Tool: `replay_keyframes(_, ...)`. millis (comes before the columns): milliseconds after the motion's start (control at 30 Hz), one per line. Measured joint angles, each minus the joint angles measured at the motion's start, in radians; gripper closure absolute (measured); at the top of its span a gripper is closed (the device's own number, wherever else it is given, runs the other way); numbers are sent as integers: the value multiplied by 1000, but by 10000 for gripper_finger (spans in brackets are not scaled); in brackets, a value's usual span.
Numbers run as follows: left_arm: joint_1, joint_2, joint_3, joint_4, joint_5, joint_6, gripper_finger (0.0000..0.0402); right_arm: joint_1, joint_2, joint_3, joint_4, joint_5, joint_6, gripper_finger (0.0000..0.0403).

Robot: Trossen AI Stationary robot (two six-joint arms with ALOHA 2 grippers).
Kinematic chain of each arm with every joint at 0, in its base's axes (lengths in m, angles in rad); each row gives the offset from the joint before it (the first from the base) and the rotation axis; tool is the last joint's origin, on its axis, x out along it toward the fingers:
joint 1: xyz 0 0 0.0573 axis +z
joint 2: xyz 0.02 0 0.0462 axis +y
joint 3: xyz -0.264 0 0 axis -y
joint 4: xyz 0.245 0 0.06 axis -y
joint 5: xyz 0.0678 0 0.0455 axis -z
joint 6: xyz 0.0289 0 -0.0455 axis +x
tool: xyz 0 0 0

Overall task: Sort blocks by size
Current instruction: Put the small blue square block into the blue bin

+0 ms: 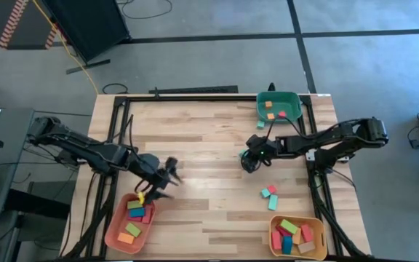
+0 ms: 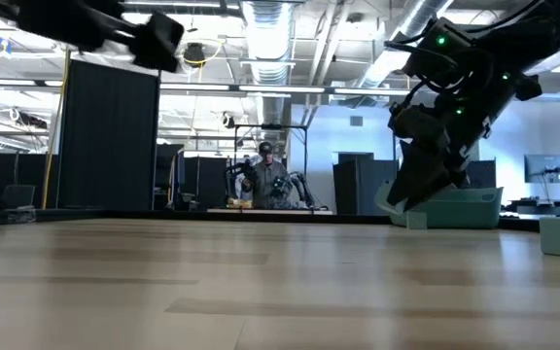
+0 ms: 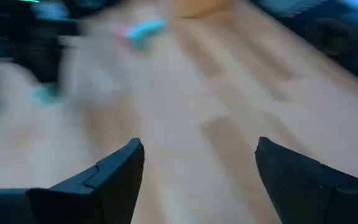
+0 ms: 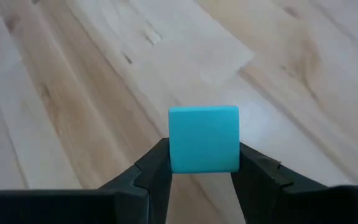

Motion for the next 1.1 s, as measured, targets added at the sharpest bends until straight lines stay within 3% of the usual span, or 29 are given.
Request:
replay_keyframes(100, 62, 36, 0, 74, -51, 13, 109, -19, 0, 2, 2, 1, -36, 229)
replay_keyframes(333, 145, 174, 1, 169, 59, 13, 109, -51, -7, 70, -35, 48, -122, 229)
replay_keyframes(533, 147, 279, 31, 175, 67, 20, 109, -128, -52, 244, -370, 261, -184, 229)
replay_keyframes(667, 144, 313, 45, 182, 67, 40, 109, -215, -95, 333, -587, 337, -183, 229)
replay_keyframes(933, 143, 312, 44, 244, 67, 79, 109, -482, -147, 336, -789, 342, -183, 230)
replay_keyframes(1100, 143, 312, 44, 259, 67, 98, 109, -655, -126, 293, -750, 264, -243, 230)
